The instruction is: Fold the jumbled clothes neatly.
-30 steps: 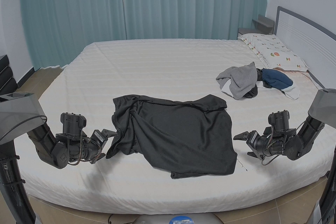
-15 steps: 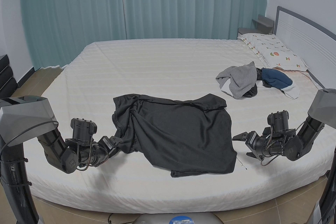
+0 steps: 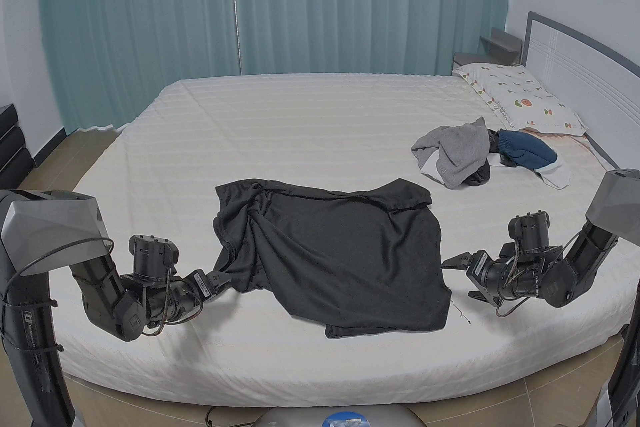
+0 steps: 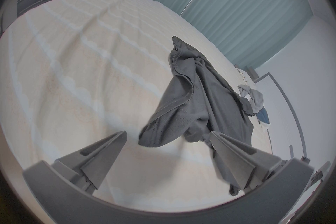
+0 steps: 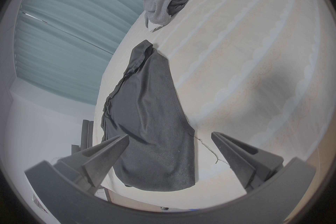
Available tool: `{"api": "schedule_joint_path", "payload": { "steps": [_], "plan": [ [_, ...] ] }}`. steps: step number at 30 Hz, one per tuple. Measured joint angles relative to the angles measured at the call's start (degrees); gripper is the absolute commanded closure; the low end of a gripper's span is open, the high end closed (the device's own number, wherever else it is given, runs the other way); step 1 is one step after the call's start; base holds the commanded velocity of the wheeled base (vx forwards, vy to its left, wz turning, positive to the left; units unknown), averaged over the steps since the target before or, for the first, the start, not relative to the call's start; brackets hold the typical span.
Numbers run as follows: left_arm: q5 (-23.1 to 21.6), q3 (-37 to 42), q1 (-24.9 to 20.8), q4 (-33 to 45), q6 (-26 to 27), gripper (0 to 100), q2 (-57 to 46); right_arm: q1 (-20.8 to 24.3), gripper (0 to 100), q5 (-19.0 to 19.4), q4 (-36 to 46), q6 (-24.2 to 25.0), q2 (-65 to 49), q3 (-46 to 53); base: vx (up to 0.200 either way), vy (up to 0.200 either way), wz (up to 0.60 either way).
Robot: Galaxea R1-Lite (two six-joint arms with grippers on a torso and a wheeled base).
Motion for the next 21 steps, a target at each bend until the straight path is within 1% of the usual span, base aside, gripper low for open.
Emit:
{"api": "schedule_joint_path", "payload": {
  "steps": [2, 3, 9, 14, 21],
  "plan": [
    [0.0, 0.1, -0.1, -0.1, 0.1, 0, 0.1, 0.0, 0, 0.0, 0.0, 0.0, 0.0, 0.0, 0.0, 0.0, 0.0],
    [0.0, 0.1, -0.2, -0.2, 0.2, 100, 0.2, 0.0, 0, 0.0, 0.0, 0.0, 0.0, 0.0, 0.0, 0.0, 0.0],
    [-0.1, -0.9, -0.4, -2.3, 1.3, 100, 1.9, 0.1, 0, 0.0, 0.0, 0.0, 0.0, 0.0, 0.0, 0.0, 0.0],
    [0.0, -0.6, -0.5, -2.6, 1.5, 100, 2.7, 0.3, 0, 0.6, 0.1, -0.1, -0.7, 1.0, 0.0, 0.0, 0.0],
    [0.4, 1.2, -0.1, -2.2, 1.5, 100, 0.8, 1.9, 0, 1.5, 0.0, -0.1, -1.2, 2.3, 0.0, 0.0, 0.0]
  ]
}}
